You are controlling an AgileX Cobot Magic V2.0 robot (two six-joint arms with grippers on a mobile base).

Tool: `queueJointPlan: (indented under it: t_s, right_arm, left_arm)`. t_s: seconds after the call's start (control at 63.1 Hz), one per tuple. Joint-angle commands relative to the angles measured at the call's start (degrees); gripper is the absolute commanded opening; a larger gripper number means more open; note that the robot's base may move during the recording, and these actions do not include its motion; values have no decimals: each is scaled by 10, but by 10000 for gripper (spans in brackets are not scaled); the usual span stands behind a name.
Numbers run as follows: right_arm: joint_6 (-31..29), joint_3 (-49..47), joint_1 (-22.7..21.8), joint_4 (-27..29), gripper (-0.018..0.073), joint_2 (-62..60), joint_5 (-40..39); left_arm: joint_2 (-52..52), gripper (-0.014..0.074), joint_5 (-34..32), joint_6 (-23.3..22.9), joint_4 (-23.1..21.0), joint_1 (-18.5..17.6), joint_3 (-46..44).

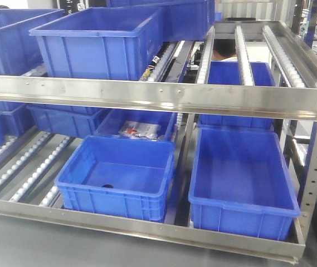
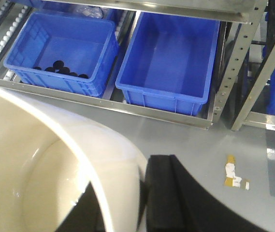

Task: Move white bin to right shelf second layer
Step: 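Drive up to the shelf, aligning the bin with the second-tier rollers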

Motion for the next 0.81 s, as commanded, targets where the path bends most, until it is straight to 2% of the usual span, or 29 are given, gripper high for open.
queueJointPlan:
  t_s: [0.0,0.792]
  right_arm:
    - [0,-20,-3,0,55,2,-53]
    - [0,-20,-3,0,55,2,-53]
  left_arm:
    - [-8,85,-49,-4,-3,-1,19]
    - [-8,85,-49,-4,-3,-1,19]
